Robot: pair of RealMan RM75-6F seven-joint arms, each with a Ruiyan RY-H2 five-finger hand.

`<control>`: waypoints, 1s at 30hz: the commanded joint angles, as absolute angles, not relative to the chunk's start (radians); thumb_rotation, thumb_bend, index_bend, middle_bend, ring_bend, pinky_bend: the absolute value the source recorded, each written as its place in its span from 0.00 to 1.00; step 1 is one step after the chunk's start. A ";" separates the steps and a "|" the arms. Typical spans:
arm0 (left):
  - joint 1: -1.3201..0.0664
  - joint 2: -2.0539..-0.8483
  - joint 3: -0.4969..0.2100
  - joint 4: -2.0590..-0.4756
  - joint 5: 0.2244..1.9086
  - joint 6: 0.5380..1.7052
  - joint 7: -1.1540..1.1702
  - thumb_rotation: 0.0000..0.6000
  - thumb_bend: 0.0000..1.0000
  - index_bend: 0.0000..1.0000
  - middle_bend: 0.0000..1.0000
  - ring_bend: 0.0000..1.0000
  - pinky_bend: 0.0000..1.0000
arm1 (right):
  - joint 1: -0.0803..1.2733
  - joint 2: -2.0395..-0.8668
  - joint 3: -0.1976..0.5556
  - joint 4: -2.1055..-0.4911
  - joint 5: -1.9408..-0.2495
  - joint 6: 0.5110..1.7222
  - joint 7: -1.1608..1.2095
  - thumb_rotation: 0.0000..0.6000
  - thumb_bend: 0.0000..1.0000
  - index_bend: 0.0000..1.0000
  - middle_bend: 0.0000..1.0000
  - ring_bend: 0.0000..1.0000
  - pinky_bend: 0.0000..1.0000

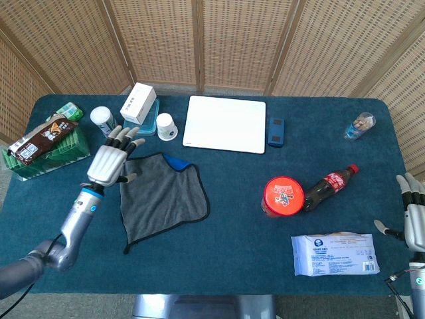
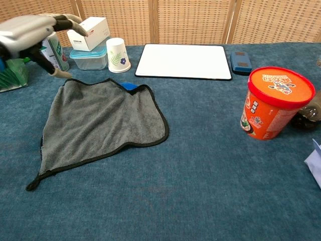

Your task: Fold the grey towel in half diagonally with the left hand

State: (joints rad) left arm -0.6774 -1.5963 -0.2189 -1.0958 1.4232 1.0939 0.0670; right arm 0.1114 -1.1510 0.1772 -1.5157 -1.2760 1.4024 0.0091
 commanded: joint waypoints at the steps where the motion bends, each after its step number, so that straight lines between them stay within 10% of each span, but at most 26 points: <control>1: -0.781 -1.721 -0.233 -0.943 1.404 0.983 0.089 1.00 0.16 0.20 0.00 0.00 0.00 | 0.110 -1.148 0.180 -1.508 -1.262 1.391 0.020 1.00 0.00 0.01 0.00 0.00 0.00; 30: -0.971 -1.980 -0.233 -0.572 1.375 0.857 0.004 1.00 0.22 0.25 0.00 0.00 0.00 | 0.093 -1.133 0.183 -1.491 -1.247 1.382 0.072 1.00 0.00 0.01 0.00 0.00 0.00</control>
State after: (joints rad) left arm -0.9664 -1.9753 -0.2322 -0.5764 1.3777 0.8613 0.0061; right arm 0.0930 -1.1331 0.1831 -1.4917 -1.2473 1.3818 0.0714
